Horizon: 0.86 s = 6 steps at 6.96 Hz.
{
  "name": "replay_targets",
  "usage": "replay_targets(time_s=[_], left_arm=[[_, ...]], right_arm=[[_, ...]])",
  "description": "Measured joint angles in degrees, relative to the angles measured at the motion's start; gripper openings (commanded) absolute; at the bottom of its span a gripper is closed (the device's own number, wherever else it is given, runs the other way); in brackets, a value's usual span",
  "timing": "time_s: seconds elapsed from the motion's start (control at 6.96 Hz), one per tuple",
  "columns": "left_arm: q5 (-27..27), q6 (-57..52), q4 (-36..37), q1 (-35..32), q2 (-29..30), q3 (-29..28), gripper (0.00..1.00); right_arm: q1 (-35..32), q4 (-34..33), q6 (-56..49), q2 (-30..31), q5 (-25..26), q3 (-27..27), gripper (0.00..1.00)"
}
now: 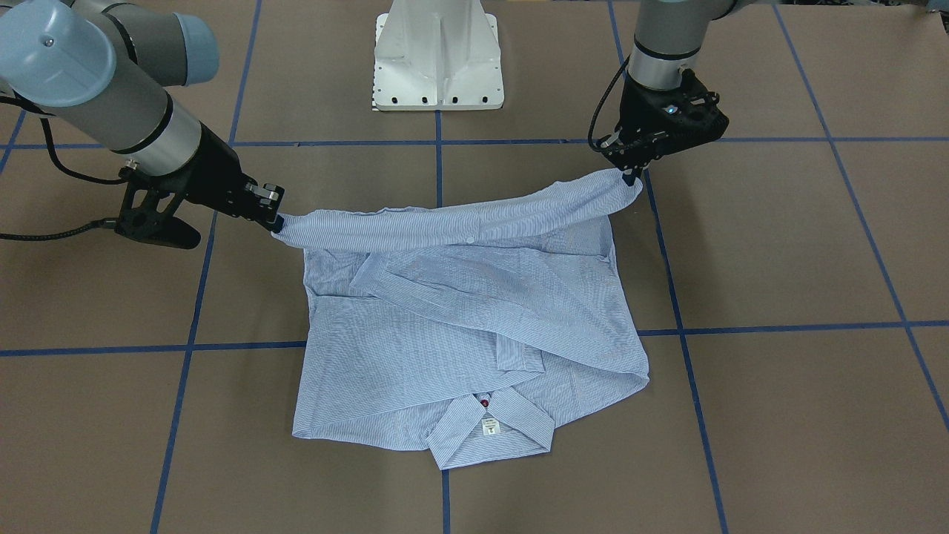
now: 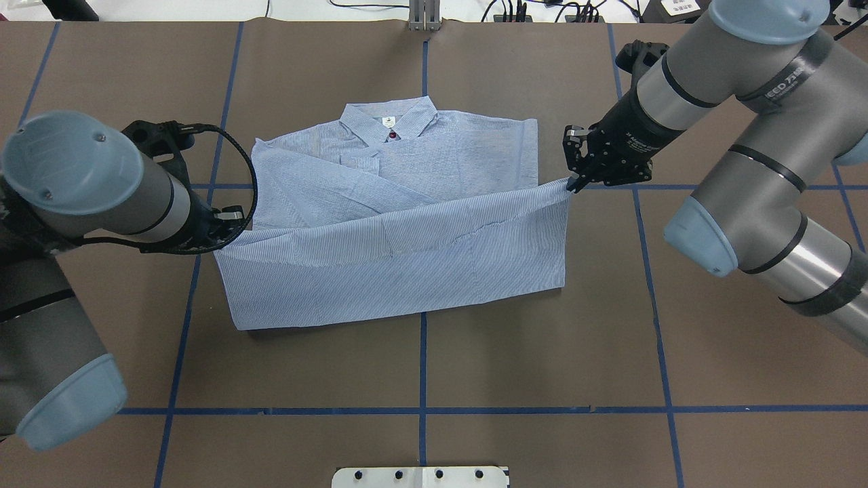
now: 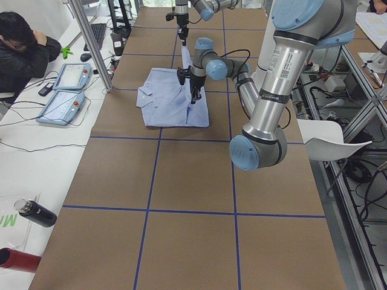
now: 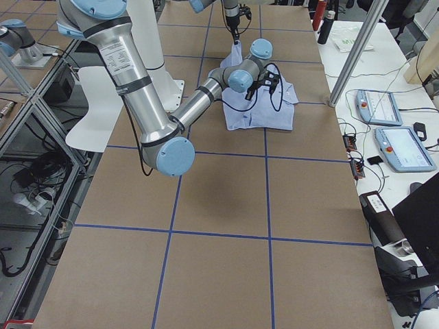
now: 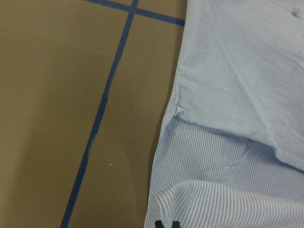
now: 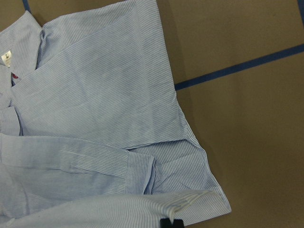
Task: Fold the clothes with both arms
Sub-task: 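Lay the hem down near the collar with both grippers and release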
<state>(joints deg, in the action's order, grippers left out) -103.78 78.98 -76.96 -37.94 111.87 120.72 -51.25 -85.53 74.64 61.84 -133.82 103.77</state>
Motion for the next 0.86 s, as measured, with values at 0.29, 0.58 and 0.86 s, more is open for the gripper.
replay_targets(time_s=[0.29, 0.58, 0.86], left_arm=[[0.0, -0.7, -3.1, -2.2, 2.8, -5.3, 0.0], [0.0, -2.1, -5.8, -4.9, 3.5, -8.3, 0.0], [-0.1, -4.0, -6.7, -7.0, 4.6, -10.2, 0.0]], right_arm=[[-1.5, 1.5, 0.0, -3.4, 0.1, -4.8, 0.0], [-3.2, 6.7, 0.2, -4.9, 0.1, -10.0, 0.0], [-4.3, 8.5, 0.1, -8.0, 0.1, -14.5, 0.0]])
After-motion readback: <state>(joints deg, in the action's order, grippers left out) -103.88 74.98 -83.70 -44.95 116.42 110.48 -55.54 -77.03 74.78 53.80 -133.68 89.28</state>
